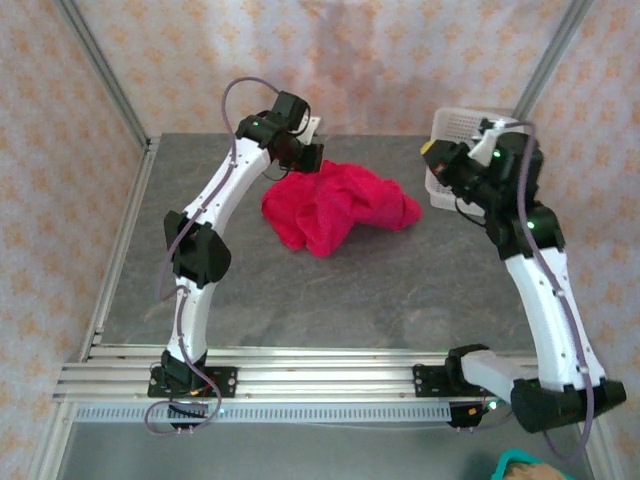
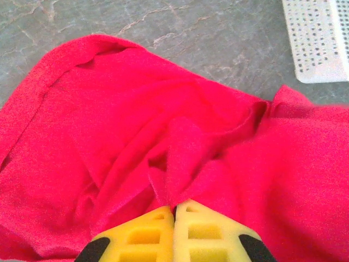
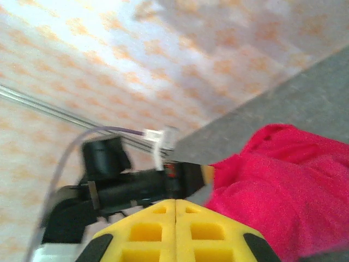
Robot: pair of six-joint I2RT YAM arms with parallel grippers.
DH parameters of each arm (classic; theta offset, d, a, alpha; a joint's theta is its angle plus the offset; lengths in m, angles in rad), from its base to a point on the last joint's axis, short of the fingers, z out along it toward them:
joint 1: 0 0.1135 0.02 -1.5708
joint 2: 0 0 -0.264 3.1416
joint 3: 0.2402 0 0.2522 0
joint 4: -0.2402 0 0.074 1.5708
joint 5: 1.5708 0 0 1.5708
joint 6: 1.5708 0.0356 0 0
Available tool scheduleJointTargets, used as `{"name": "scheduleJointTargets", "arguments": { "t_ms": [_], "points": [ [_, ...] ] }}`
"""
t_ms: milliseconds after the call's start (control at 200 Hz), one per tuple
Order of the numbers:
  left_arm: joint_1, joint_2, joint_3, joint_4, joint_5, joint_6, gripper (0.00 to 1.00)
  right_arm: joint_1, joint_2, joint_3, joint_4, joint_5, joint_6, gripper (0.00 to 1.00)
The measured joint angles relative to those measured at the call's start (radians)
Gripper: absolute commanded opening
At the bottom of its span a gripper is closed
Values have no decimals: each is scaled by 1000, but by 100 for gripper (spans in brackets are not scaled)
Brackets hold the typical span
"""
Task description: Fold the inside-out t-shirt
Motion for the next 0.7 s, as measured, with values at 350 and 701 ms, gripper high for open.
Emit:
{"name": "scheduleJointTargets", "arguments": {
  "t_ms": [350, 701],
  "points": [
    [0, 5, -120, 34, 23, -18, 0, 24, 228, -240, 66, -3, -3, 22],
    [0, -6, -159, 53, 34, -26, 0, 315, 532, -243, 143, 101, -48, 70]
  ]
}}
